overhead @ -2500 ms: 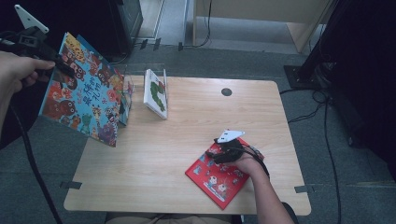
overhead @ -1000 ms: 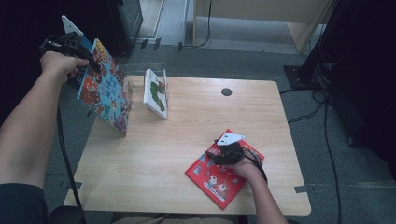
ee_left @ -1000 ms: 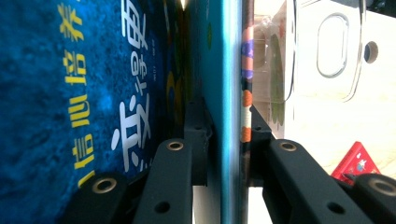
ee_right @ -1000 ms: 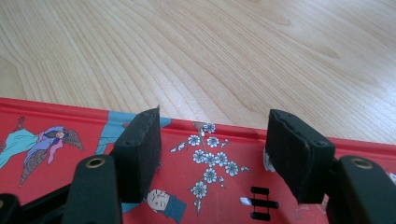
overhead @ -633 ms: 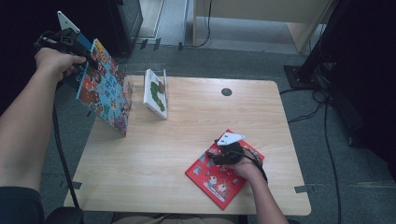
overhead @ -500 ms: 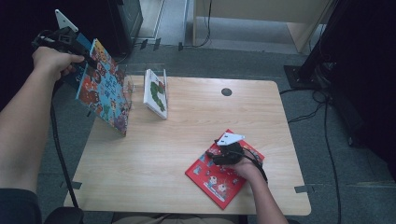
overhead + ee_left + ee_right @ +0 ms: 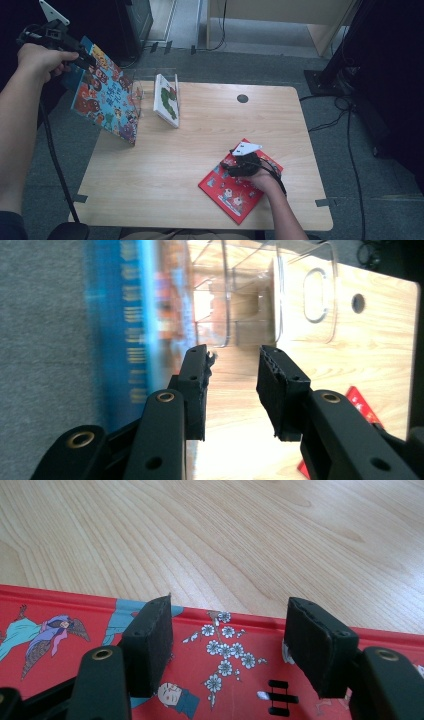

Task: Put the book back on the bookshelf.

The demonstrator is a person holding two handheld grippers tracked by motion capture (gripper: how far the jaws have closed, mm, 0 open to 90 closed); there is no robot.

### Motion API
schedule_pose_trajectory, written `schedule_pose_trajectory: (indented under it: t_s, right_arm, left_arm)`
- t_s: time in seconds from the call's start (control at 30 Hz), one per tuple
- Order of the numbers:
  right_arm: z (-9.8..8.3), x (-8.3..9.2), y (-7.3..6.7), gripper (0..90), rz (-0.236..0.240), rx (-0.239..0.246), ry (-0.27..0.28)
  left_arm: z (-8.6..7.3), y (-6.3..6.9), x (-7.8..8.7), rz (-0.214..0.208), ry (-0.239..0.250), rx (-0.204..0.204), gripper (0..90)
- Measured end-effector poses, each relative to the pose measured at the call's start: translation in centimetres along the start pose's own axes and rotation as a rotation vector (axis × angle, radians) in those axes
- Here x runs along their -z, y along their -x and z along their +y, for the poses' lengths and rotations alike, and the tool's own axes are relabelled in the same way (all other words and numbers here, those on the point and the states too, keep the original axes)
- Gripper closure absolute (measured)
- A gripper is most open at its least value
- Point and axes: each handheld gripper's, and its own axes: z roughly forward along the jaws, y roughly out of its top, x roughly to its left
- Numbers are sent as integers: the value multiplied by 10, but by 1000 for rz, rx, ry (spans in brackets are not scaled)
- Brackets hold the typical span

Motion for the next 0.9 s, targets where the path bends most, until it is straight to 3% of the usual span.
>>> schedule_pose_trajectory:
  t_s: [0.17, 0.33, 0.4, 0.9]
  right_arm:
    - [0, 0, 0, 361, -1, 2, 1]
    - [0, 0, 0, 361, -3, 3, 2]
    - [0, 0, 0, 361, -2, 3, 1]
    - [0, 0, 1, 356, 5, -14, -4]
  left_arm:
    - [-3, 6, 0, 9, 0, -32, 654]
    - [-9, 16, 0, -20, 6, -62, 639]
    - [-12, 21, -1, 0, 11, -89, 634]
    - [-44, 35, -6, -74, 42, -165, 576]
